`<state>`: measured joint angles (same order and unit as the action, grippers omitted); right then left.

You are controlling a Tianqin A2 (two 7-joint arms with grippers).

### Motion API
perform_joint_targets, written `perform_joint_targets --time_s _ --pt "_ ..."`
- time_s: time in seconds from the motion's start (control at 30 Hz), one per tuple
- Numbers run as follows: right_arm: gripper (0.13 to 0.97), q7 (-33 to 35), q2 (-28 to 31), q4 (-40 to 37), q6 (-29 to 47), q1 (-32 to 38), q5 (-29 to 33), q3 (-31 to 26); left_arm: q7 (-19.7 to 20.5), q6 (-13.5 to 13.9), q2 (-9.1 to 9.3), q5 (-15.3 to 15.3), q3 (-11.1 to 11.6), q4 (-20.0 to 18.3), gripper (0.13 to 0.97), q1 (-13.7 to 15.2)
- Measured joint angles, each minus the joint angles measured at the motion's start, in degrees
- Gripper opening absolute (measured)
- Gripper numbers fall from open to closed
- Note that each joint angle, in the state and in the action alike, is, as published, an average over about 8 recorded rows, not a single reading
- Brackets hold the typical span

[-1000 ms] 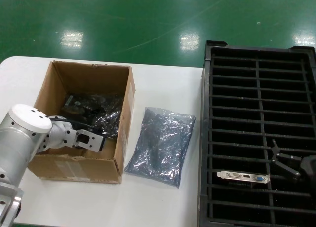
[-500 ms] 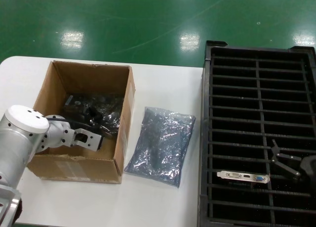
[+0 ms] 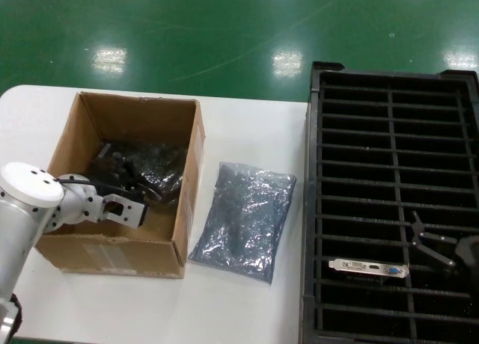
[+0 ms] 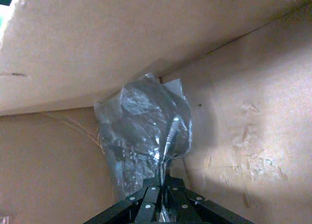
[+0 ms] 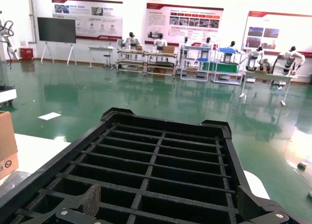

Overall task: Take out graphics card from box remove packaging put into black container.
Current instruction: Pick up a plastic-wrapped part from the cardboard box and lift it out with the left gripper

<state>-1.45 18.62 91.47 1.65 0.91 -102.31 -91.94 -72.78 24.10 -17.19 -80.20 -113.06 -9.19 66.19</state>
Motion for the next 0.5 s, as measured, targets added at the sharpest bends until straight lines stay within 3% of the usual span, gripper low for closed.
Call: perform_joint_targets --time_s 0.23,0.37,0.5 --pt "0.966 0.0 0.0 0.0 0.0 0.0 0.0 0.0 4.3 -0.6 -1.98 1.3 -1.1 -6.9 0.151 -2.9" --pt "0.966 0.0 0.0 0.0 0.0 0.0 0.0 0.0 10.9 -0.8 -4.08 4.6 -2.5 -15.0 0.141 -5.8" --pt "0.966 0.0 0.0 0.0 0.0 0.0 0.0 0.0 19.1 -0.6 -6.56 9.8 -3.5 -24.3 0.14 -8.7"
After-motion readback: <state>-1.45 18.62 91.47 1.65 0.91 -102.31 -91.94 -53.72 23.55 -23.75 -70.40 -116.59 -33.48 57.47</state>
